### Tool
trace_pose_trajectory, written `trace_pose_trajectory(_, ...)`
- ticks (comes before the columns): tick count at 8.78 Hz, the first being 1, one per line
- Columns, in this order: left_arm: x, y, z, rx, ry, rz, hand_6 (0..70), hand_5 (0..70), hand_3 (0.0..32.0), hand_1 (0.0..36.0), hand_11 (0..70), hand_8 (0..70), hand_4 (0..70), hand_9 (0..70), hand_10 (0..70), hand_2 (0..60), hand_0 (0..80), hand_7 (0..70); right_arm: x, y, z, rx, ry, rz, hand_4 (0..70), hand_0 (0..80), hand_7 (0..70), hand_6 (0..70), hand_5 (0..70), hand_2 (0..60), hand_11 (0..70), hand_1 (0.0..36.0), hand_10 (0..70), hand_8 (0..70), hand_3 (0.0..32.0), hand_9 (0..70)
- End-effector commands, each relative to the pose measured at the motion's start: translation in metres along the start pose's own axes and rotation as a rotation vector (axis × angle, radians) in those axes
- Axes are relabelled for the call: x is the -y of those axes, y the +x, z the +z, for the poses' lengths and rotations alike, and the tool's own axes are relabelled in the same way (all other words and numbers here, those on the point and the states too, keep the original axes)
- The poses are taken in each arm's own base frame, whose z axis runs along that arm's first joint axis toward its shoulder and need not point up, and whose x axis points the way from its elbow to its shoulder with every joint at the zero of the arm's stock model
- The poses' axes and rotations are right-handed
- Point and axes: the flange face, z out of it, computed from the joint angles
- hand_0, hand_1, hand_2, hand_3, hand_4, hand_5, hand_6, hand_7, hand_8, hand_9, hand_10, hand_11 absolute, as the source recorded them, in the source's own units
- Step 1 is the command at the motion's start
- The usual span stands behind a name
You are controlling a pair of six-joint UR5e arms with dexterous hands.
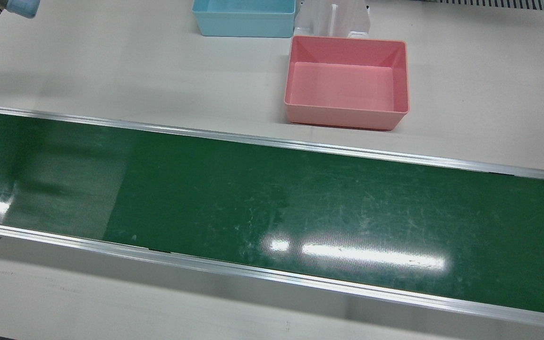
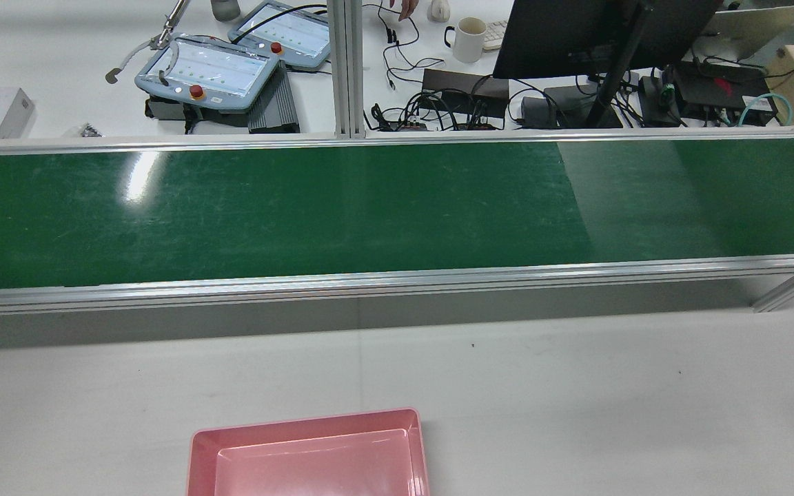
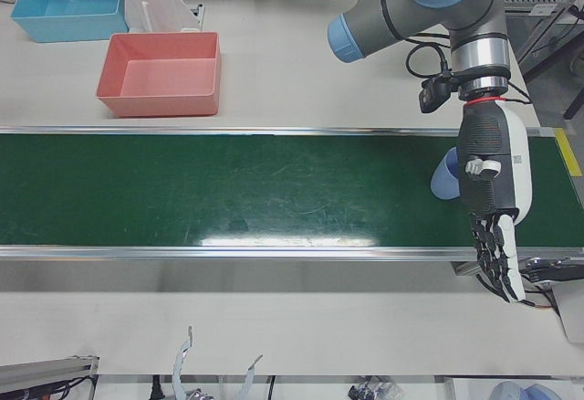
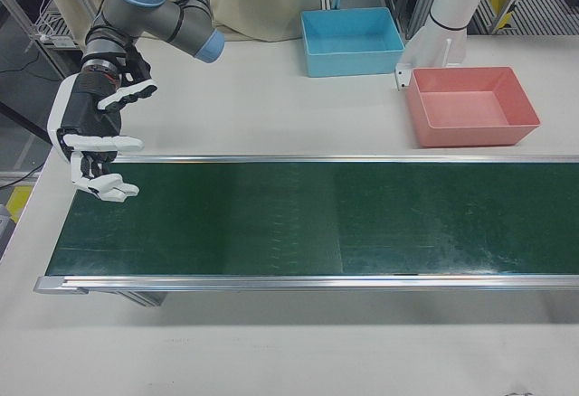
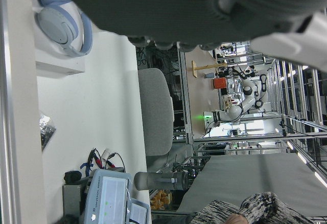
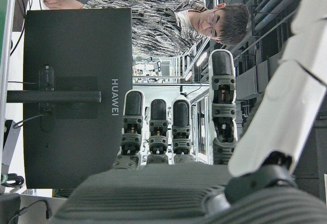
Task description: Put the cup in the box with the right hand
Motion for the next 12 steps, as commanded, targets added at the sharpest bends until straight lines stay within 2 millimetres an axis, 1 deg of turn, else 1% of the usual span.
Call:
trace_pose_trajectory(1,-0.0002,-0.0003,0.0001,0.000,0.000,0.000,0.0,0.0,0.0,0.0,0.0,0.0,0.0,0.0,0.0,0.0,0.0,0.0,0.0000,0.0000,0.0000,0.000,0.000,0.000,59.9,48.7,50.8,14.1,4.8,5.4,32.9,10.3,22.7,18.0,0.0,29.7)
trace_pose_trajectory(3,-0.0002,-0.0003,0.0001,0.000,0.000,0.000,0.0,0.0,0.0,0.0,0.0,0.0,0.0,0.0,0.0,0.0,0.0,0.0,0.0007,0.0000,-0.0002,0.000,0.001,0.000,58.3,48.5,49.5,13.8,4.8,4.8,32.8,10.0,22.6,17.6,0.0,28.9)
trace_pose_trajectory(5,-0.0002,-0.0005,0.0001,0.001,-0.001,0.000,0.0,0.0,0.0,0.0,0.0,0.0,0.0,0.0,0.0,0.0,0.0,0.0,0.0008,0.0000,-0.0002,0.000,0.002,0.000,58.6,48.2,49.7,13.9,4.8,5.4,33.3,10.0,23.0,17.8,0.0,29.2)
trace_pose_trajectory(8,0.0004,-0.0004,0.0003,0.000,0.001,0.000,0.0,0.0,0.0,0.0,0.0,0.0,0.0,0.0,0.0,0.0,0.0,0.0,0.0007,-0.0007,-0.0003,0.002,0.001,0.000,57.3,48.5,48.2,13.4,4.8,5.0,32.2,10.2,22.2,17.3,0.0,28.3)
trace_pose_trajectory(12,-0.0001,0.0005,-0.0002,-0.002,0.000,0.000,0.0,0.0,0.0,0.0,0.0,0.0,0.0,0.0,0.0,0.0,0.0,0.0,0.0013,-0.0001,-0.0010,0.000,0.003,0.000,57.7,48.5,48.8,13.6,4.8,5.4,32.6,10.1,22.5,17.6,0.0,28.8)
